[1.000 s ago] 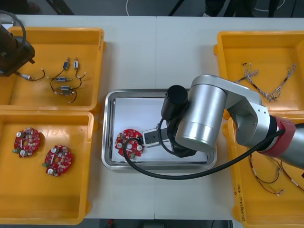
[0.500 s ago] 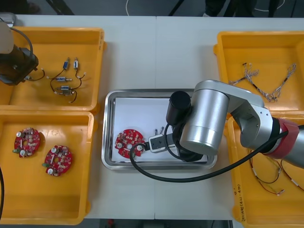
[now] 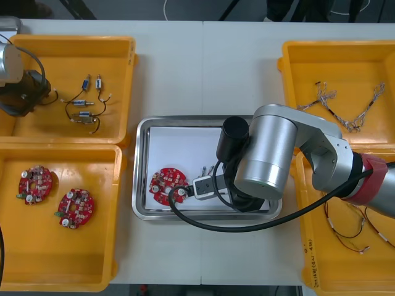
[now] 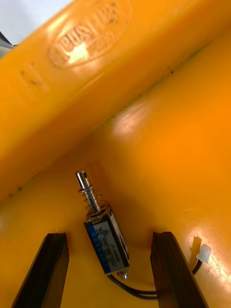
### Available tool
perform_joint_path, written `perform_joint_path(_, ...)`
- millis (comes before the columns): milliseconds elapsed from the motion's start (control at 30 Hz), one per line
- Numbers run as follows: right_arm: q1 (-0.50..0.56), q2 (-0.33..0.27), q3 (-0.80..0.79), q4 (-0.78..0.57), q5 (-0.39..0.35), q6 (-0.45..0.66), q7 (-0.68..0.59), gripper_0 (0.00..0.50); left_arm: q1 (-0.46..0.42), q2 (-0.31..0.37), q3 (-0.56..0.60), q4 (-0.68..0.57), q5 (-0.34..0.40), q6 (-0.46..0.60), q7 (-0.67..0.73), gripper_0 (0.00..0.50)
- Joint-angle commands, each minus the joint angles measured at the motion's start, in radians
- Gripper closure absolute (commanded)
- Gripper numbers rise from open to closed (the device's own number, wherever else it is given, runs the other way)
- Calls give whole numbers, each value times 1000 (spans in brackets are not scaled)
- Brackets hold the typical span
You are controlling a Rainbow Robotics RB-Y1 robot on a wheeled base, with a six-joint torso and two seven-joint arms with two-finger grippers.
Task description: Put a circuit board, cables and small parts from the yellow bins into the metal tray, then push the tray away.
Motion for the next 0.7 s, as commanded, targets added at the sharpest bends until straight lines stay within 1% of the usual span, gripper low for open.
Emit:
perform_joint_path(33, 5, -21, 6, -13, -20, -2, -3, 0, -37, -6, -38, 11, -24, -57, -15, 0)
perform_joint_path(233, 5, -19, -41, -22, -71, 9, -6, 0, -29, -8, -39, 11, -25, -61, -21, 0)
perform_joint_path(267, 5, -19, -58, -22, -89, 13, -8, 0, -31, -6, -38, 11, -25, -61, -22, 69)
perform_joint_path(300, 5, -19, -72, -22, -102, 15, -9, 0, -31, -6, -38, 11, -27, -63, -24, 171)
perform_joint_path(333, 5, -19, -93, -22, -120, 19, -9, 0, -29, -6, -39, 11, -27, -61, -26, 347)
perform_joint_path(367, 5, -19, -118, -22, -139, 27, -9, 0, -31, -6, -38, 11, -27, -63, -27, 494)
perform_joint_path(433, 7, -19, -133, -22, -151, 38, -9, 0, -29, -6, -39, 12, -27, -61, -27, 497)
perform_joint_path(467, 11, -8, -185, -23, -169, 78, -9, 0, -29, -6, -39, 11, -27, -58, -30, 500)
perform_joint_path(533, 22, 10, -244, -30, -177, 127, -9, 0, -29, -6, -38, 11, -27, -55, -33, 500)
perform_joint_path(700, 70, 65, -435, -74, -171, 271, -16, 0, -29, -6, -36, 11, -25, -55, -36, 500)
